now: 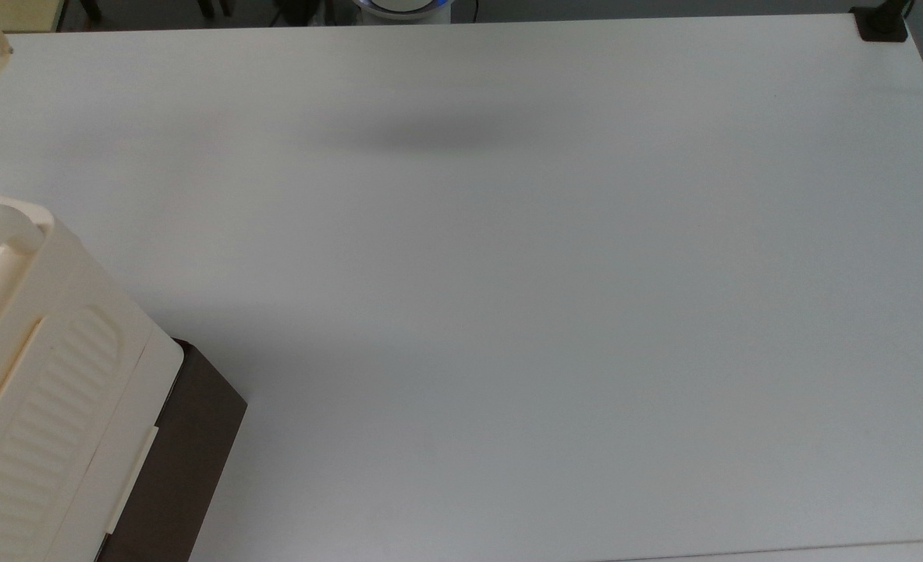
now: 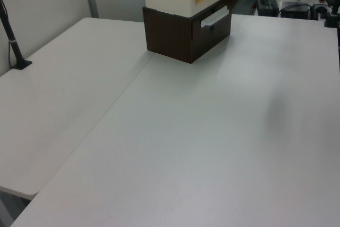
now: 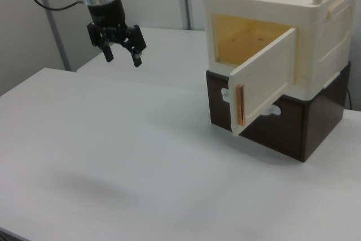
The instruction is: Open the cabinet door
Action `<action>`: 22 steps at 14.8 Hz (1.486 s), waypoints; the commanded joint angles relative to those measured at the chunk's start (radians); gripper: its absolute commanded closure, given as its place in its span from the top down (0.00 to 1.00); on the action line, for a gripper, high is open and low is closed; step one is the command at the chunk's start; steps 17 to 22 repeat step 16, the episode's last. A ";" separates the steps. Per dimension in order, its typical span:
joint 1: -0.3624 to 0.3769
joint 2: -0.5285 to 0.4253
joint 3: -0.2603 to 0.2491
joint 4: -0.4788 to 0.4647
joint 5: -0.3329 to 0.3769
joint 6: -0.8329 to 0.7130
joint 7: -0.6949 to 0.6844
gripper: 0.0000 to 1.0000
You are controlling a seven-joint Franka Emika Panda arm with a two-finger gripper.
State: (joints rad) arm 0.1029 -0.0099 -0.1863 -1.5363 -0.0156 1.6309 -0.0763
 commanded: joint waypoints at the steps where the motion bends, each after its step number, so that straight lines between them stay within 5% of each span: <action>1: -0.008 -0.033 0.001 -0.044 -0.006 0.015 -0.016 1.00; 4: -0.041 -0.027 0.022 -0.041 -0.006 0.013 -0.028 1.00; 7: -0.172 -0.028 0.158 -0.042 -0.009 0.015 -0.028 1.00; 22: -0.167 -0.027 0.162 -0.042 -0.011 0.015 -0.023 1.00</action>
